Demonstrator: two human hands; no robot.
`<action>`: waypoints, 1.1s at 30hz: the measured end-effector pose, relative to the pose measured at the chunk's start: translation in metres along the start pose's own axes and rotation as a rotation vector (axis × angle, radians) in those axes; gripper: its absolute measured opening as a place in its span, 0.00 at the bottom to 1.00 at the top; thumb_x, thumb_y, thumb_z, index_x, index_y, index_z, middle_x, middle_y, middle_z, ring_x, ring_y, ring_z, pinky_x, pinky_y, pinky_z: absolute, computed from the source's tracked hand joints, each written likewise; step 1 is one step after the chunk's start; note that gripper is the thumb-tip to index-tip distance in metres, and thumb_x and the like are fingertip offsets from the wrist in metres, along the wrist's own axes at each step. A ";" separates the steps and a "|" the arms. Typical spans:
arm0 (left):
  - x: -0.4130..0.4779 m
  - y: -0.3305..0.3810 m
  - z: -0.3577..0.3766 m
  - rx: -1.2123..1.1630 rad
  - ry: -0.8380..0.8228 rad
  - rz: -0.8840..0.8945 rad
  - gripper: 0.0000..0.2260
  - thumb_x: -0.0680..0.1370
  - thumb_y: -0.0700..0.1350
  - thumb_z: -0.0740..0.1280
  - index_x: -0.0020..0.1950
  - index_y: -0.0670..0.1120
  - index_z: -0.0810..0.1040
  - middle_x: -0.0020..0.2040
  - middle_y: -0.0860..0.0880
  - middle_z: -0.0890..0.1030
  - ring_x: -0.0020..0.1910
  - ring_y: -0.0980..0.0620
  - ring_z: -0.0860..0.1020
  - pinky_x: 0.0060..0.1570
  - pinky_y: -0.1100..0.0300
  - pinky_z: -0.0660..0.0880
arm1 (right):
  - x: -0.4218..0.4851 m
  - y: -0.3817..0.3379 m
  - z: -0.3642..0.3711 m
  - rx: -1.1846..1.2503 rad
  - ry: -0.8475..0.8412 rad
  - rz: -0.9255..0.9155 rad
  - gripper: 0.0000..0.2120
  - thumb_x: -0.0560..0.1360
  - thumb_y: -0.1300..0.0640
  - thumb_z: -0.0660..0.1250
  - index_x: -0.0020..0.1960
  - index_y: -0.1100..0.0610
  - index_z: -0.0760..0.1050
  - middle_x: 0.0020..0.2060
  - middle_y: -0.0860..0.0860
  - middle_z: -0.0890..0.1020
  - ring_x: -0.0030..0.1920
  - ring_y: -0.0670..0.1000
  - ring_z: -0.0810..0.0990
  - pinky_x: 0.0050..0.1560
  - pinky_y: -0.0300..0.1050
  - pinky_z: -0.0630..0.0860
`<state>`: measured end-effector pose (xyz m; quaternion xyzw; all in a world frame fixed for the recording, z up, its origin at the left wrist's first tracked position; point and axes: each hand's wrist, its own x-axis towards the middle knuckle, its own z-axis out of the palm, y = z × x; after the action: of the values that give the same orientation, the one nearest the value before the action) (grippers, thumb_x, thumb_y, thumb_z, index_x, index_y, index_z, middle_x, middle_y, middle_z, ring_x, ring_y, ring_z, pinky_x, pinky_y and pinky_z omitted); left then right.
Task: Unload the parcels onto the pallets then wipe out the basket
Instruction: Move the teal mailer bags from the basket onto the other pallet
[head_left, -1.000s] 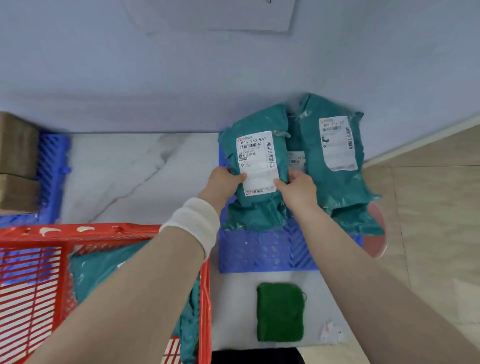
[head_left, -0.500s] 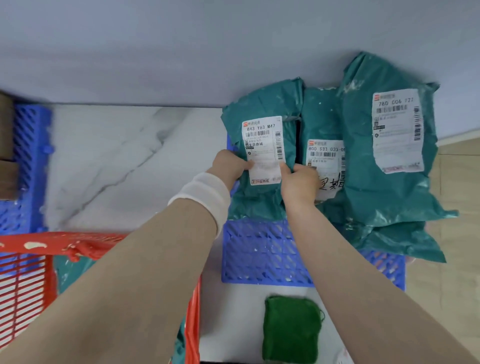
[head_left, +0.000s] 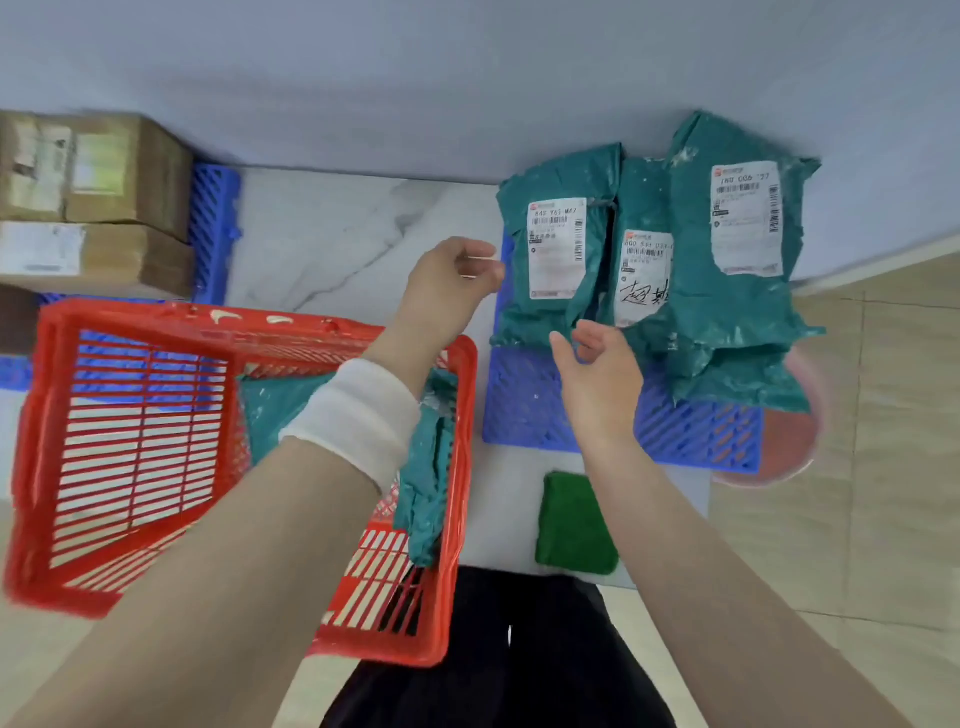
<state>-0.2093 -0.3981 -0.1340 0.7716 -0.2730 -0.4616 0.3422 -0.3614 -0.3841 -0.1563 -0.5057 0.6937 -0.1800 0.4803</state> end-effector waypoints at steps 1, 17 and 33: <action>-0.016 -0.001 -0.014 -0.033 0.005 0.002 0.08 0.74 0.39 0.66 0.53 0.44 0.74 0.49 0.43 0.81 0.49 0.47 0.80 0.51 0.59 0.74 | -0.015 -0.002 -0.001 -0.010 -0.012 -0.015 0.15 0.74 0.53 0.66 0.59 0.57 0.73 0.56 0.50 0.78 0.57 0.49 0.76 0.56 0.36 0.67; -0.115 -0.171 -0.126 0.053 -0.209 -0.273 0.13 0.75 0.42 0.66 0.59 0.42 0.73 0.54 0.44 0.79 0.52 0.48 0.77 0.51 0.59 0.72 | -0.196 0.020 0.126 -0.113 -0.087 0.221 0.27 0.72 0.52 0.69 0.66 0.61 0.67 0.63 0.56 0.74 0.62 0.53 0.73 0.63 0.44 0.68; -0.063 -0.280 -0.080 -0.068 -0.339 -0.465 0.17 0.76 0.44 0.66 0.62 0.38 0.73 0.56 0.45 0.79 0.53 0.50 0.79 0.39 0.75 0.71 | -0.160 0.089 0.208 -0.263 0.191 0.507 0.40 0.68 0.46 0.72 0.70 0.63 0.58 0.67 0.61 0.66 0.68 0.61 0.64 0.67 0.59 0.65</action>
<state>-0.1347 -0.1562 -0.2923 0.7133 -0.1268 -0.6590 0.2022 -0.2276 -0.1576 -0.2431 -0.3548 0.8573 -0.0098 0.3730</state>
